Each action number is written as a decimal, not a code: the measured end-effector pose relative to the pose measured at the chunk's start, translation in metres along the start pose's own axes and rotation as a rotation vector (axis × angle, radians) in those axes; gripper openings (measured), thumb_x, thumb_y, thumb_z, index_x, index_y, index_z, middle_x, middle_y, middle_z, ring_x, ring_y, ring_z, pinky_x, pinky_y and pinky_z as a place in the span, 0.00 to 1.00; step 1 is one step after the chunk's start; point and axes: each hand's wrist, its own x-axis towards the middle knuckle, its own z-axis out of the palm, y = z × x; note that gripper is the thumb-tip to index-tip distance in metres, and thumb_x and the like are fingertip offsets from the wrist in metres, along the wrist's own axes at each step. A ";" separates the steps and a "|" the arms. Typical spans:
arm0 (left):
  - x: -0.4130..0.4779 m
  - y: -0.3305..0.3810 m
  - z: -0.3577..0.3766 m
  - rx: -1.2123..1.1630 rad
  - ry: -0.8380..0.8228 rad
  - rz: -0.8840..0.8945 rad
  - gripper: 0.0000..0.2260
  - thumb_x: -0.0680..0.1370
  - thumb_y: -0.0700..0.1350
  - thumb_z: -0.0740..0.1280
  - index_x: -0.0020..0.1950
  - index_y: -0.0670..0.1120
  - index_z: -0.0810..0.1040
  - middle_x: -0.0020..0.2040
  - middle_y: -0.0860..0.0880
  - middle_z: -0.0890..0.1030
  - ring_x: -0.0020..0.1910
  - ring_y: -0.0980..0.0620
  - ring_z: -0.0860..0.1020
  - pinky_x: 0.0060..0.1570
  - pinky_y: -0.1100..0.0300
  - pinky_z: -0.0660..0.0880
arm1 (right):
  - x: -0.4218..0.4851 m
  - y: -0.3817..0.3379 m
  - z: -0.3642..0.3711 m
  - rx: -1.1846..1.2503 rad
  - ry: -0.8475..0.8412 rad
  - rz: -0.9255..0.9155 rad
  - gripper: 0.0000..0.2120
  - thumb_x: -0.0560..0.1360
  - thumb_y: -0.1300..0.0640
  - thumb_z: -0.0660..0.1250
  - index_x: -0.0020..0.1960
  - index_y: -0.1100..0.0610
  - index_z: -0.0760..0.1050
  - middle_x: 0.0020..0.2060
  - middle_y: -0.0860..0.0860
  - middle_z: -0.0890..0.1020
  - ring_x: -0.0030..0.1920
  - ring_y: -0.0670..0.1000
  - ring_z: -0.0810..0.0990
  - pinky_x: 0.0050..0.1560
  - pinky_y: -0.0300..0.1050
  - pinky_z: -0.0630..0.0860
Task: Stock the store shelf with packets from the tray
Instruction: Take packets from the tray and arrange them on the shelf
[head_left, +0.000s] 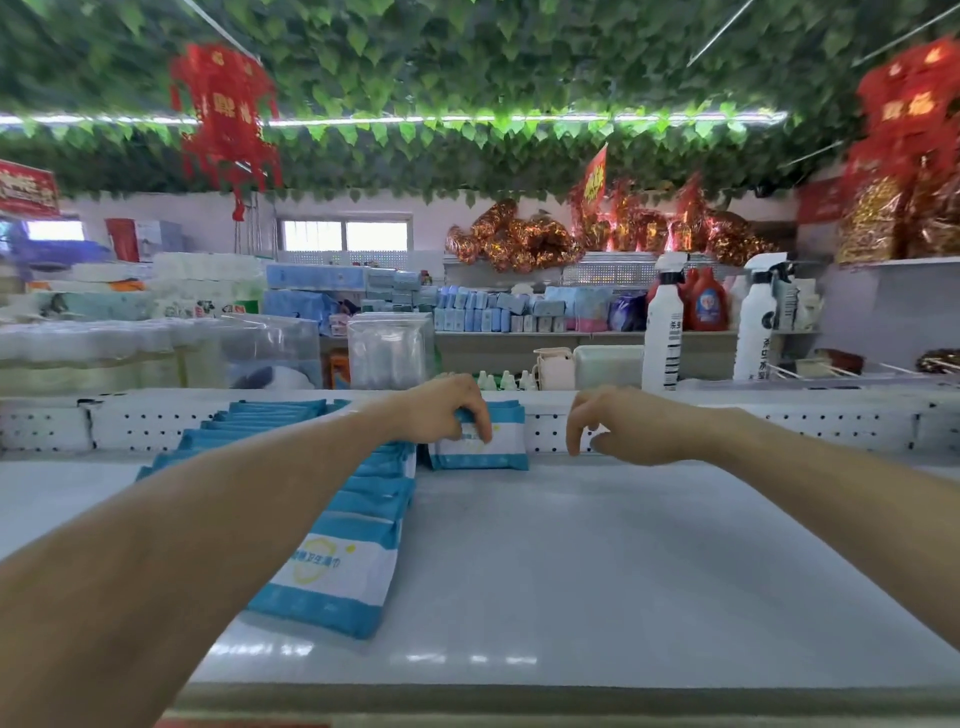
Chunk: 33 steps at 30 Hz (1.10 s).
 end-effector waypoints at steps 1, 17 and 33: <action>-0.001 0.000 0.000 0.025 0.014 -0.009 0.19 0.75 0.31 0.70 0.55 0.54 0.87 0.58 0.51 0.74 0.60 0.53 0.70 0.66 0.57 0.65 | 0.001 -0.004 0.000 -0.001 0.001 -0.003 0.13 0.80 0.62 0.68 0.51 0.43 0.83 0.56 0.43 0.77 0.57 0.47 0.77 0.61 0.49 0.76; -0.227 -0.061 -0.108 -0.111 0.267 -0.389 0.18 0.80 0.35 0.69 0.51 0.61 0.83 0.53 0.60 0.80 0.50 0.61 0.80 0.44 0.71 0.74 | 0.110 -0.196 -0.042 0.087 0.155 -0.349 0.14 0.80 0.62 0.63 0.55 0.45 0.82 0.48 0.35 0.74 0.49 0.39 0.75 0.53 0.46 0.73; -0.652 0.009 -0.061 -0.045 0.499 -1.034 0.15 0.83 0.42 0.68 0.59 0.63 0.82 0.53 0.64 0.82 0.53 0.63 0.80 0.51 0.61 0.76 | 0.089 -0.600 0.052 0.288 0.065 -1.156 0.13 0.78 0.60 0.65 0.58 0.48 0.82 0.50 0.43 0.76 0.48 0.44 0.73 0.47 0.44 0.67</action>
